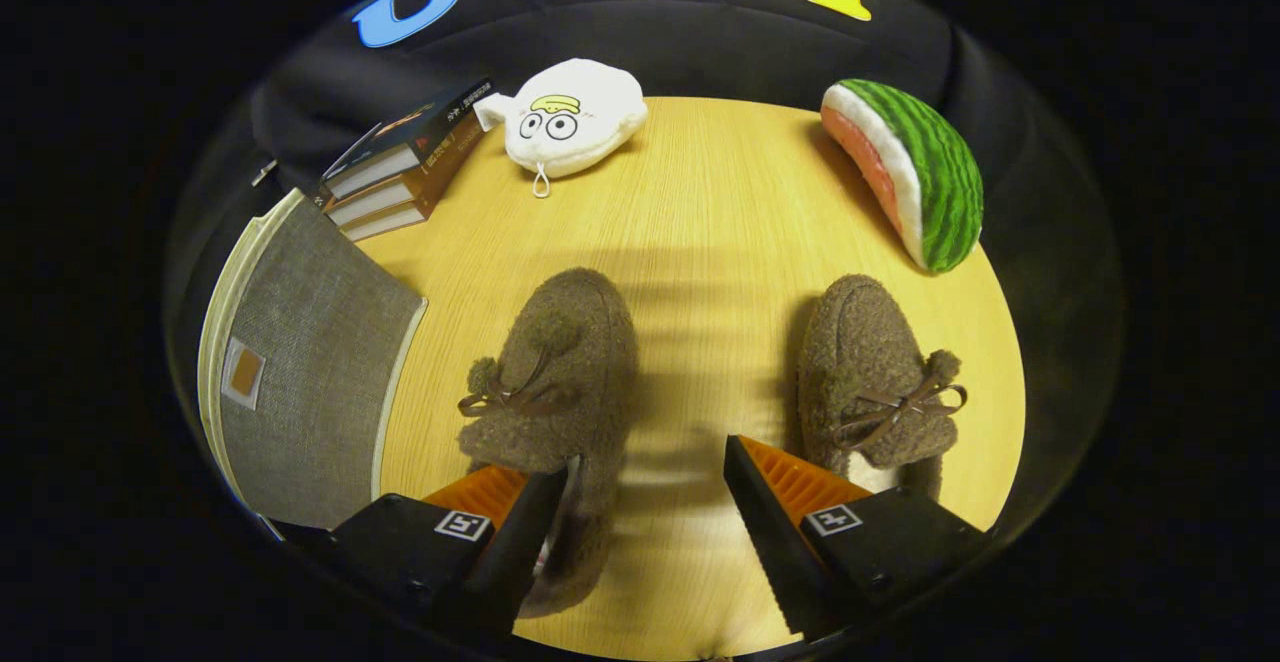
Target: Open the storage box then place both shoes into the box .Put the left shoe in first, then the right shoe, with the right side of both shoes facing outward in a uniform manner.
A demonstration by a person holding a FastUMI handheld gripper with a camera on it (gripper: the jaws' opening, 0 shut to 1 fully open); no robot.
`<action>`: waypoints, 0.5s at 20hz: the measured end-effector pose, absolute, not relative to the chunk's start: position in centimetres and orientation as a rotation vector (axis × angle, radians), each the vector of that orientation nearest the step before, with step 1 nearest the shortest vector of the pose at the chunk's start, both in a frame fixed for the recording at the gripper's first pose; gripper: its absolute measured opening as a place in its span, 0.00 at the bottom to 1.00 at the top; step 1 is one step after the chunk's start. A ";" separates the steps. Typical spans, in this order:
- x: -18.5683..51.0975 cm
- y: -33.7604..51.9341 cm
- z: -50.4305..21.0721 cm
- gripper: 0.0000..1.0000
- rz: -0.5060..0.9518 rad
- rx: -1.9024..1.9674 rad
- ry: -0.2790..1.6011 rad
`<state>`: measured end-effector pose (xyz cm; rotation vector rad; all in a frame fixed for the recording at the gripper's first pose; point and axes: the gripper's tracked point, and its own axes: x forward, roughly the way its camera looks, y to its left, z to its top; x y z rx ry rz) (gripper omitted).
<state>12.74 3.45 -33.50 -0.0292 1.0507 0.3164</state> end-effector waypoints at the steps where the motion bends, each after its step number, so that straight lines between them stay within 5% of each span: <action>1: 12.6 3.7 -33.9 0.80 0.324 -0.012 1.060; 3: 12.3 4.7 -34.3 0.44 0.326 0.033 1.083; 5: 12.3 4.9 -34.5 0.22 0.304 0.051 1.090; 10: 11.9 4.7 -34.3 0.05 0.294 0.093 1.096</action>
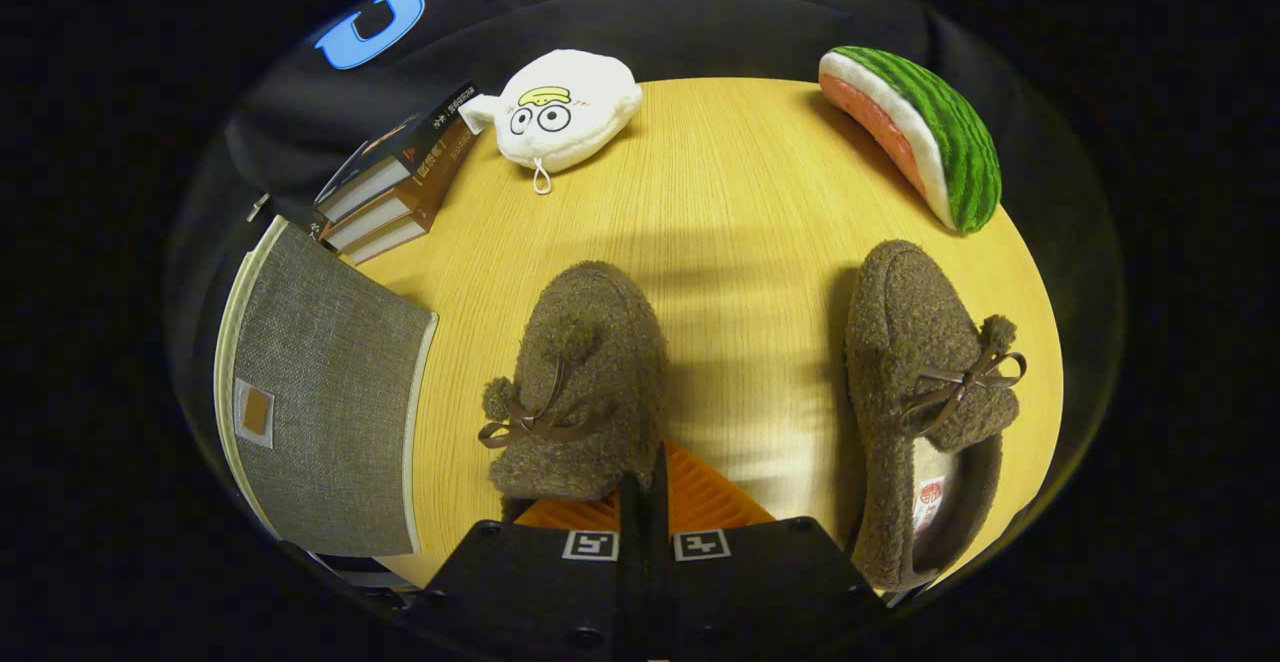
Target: Open the storage box then place both shoes into the box .Put the left shoe in first, then the right shoe, with the right side of both shoes facing outward in a uniform manner.
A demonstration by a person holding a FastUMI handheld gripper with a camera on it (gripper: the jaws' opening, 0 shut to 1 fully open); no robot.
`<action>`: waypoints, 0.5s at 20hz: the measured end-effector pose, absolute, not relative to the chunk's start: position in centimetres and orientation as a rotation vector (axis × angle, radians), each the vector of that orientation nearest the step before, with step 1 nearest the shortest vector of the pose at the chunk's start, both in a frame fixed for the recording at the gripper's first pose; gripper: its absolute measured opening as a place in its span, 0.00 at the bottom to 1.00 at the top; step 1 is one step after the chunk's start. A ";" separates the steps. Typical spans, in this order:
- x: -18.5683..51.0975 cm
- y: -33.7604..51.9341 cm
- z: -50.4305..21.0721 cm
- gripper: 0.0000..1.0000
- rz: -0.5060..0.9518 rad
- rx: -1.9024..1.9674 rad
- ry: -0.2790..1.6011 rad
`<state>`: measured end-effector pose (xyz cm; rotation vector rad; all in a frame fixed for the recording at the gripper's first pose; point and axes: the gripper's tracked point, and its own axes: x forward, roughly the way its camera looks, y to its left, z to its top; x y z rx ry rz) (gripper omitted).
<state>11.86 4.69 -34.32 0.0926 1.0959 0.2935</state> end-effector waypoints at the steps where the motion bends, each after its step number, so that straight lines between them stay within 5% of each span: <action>1: 11.6 4.6 -34.1 0.05 0.286 0.111 1.102; 10: 9.6 6.1 -22.0 0.05 0.292 0.297 0.955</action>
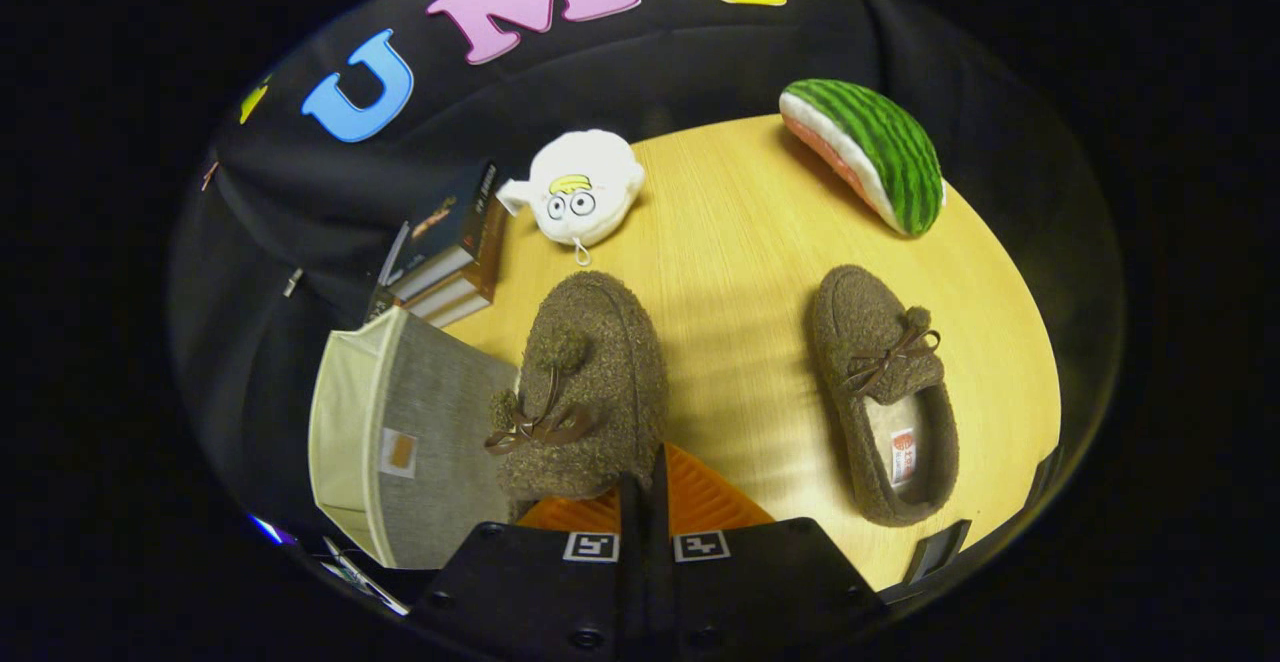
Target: Open the storage box then place both shoes into the box .Put the left shoe in first, then the right shoe, with the right side of both shoes facing outward in a uniform manner.
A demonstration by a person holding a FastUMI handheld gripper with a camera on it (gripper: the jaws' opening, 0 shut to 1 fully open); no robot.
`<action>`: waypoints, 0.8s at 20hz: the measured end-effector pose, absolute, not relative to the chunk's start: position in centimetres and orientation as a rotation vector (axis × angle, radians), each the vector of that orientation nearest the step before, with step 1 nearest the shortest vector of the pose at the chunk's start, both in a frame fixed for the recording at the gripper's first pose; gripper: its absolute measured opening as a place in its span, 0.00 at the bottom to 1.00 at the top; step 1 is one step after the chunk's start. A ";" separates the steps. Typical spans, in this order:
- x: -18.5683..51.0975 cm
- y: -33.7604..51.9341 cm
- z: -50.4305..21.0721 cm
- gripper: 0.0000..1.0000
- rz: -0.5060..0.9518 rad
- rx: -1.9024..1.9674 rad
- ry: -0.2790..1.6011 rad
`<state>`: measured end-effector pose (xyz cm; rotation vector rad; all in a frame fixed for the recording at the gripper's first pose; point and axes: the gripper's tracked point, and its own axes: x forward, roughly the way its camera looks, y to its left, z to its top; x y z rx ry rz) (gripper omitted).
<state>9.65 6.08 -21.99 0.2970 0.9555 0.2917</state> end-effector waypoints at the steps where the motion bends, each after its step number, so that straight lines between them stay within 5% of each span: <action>1: 9.3 6.6 -20.5 0.05 0.300 0.308 0.942; 9: 7.7 16.8 -11.5 0.05 0.437 0.487 0.912; 16: 6.1 25.6 -11.0 0.05 0.497 0.501 0.950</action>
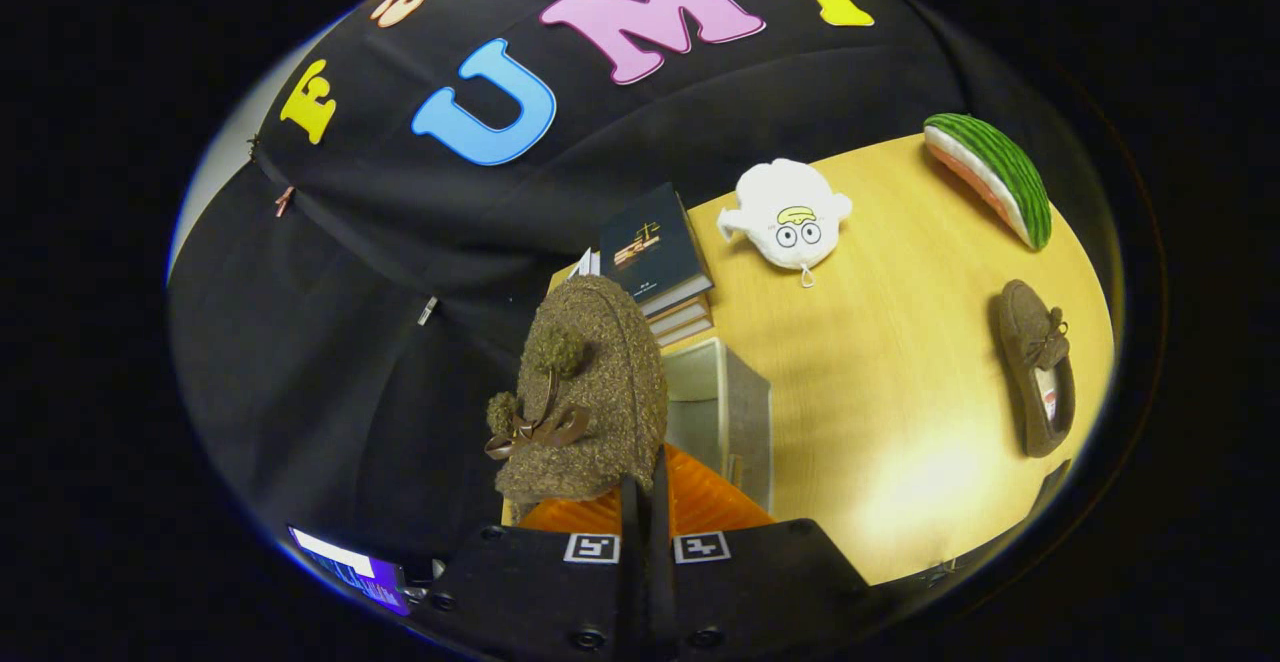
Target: Open the storage box then place both shoes into the box .Put the left shoe in first, then the right shoe, with the right side of both shoes facing outward in a uniform manner.
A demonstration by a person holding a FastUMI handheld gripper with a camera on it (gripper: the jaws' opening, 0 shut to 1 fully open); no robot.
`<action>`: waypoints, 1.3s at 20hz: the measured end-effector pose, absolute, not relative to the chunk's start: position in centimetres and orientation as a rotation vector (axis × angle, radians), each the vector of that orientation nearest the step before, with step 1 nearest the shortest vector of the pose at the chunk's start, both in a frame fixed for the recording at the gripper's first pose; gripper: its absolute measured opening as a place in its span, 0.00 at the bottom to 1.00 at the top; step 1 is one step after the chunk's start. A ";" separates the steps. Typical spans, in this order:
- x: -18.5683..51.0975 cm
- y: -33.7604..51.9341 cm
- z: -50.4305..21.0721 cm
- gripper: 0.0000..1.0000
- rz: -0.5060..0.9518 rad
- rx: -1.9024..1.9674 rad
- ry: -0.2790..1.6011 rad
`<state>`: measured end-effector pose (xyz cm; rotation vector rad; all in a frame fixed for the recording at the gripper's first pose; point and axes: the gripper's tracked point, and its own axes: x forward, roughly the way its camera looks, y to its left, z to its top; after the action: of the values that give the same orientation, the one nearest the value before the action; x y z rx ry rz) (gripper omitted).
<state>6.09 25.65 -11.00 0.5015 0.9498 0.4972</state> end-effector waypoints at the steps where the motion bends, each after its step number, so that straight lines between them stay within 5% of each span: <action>1: 6.2 26.7 -11.3 0.05 0.488 0.514 0.955; 22: 3.9 34.7 -20.6 0.12 0.414 0.487 1.158; 24: 3.7 35.9 -19.4 0.30 0.455 0.535 1.146; 26: 3.8 36.4 -17.6 0.76 0.489 0.548 1.089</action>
<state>3.81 36.44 -17.56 0.5482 1.0887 0.4885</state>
